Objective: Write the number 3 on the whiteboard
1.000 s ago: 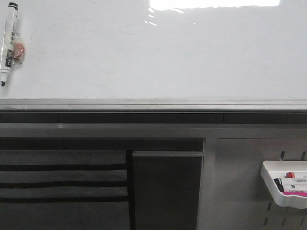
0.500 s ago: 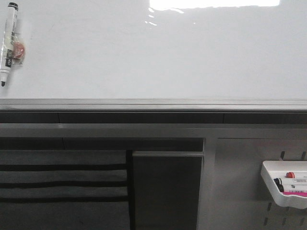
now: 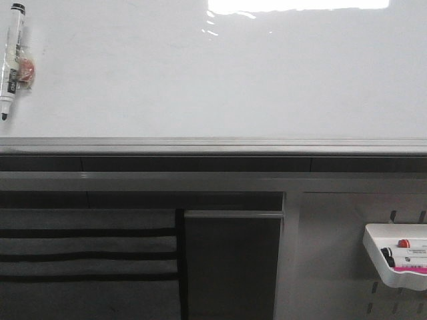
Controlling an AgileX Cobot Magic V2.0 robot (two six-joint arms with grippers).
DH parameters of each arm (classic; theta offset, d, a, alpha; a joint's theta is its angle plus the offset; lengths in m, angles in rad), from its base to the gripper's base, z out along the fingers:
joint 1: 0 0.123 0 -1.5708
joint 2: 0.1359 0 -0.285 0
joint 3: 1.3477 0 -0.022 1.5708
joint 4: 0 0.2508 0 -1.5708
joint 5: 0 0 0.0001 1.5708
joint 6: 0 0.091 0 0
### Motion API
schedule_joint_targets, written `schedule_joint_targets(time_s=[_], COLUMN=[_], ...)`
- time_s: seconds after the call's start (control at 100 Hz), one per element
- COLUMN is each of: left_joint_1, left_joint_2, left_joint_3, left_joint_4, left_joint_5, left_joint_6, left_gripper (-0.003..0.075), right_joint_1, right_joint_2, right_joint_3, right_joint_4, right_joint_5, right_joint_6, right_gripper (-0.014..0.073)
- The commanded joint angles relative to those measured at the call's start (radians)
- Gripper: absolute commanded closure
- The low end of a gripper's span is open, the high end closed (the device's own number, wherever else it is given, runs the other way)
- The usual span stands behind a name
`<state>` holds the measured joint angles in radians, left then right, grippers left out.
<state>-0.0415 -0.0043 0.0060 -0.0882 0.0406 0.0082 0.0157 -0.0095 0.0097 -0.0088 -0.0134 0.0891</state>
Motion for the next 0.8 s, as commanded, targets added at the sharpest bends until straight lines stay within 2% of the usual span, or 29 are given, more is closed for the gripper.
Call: schedule_joint_targets(time_s=[0.0,0.24,0.48,0.61,0.79], left_joint_1=[-0.009,-0.009,-0.009,-0.009,-0.009], left_joint_2=[-0.027,-0.027,-0.027,-0.010,0.108], left_joint_3=[0.005,0.005,-0.043,-0.146,-0.359], left_joint_4=[-0.002,-0.002,-0.055,-0.055,-0.017], left_joint_5=[-0.075,-0.075,-0.150,-0.101,0.075], left_joint_6=[-0.008,-0.008,-0.008,-0.008,-0.008], left_gripper=[0.0741,0.0741,0.0741,0.0741,0.0741], right_joint_1=[-0.004,-0.004,-0.004,0.003,0.012], right_joint_2=[-0.014,-0.014,-0.011,0.023,0.154], right_joint_3=[0.028,0.028,-0.023,-0.144,-0.365], right_joint_4=[-0.002,-0.002,0.009,0.024,0.027], right_joint_5=[-0.108,-0.073,0.013,0.122,0.347], right_joint_6=[-0.004,-0.004,-0.004,-0.004,-0.010], right_gripper=[0.0658,0.0658,0.0658,0.0658,0.0658])
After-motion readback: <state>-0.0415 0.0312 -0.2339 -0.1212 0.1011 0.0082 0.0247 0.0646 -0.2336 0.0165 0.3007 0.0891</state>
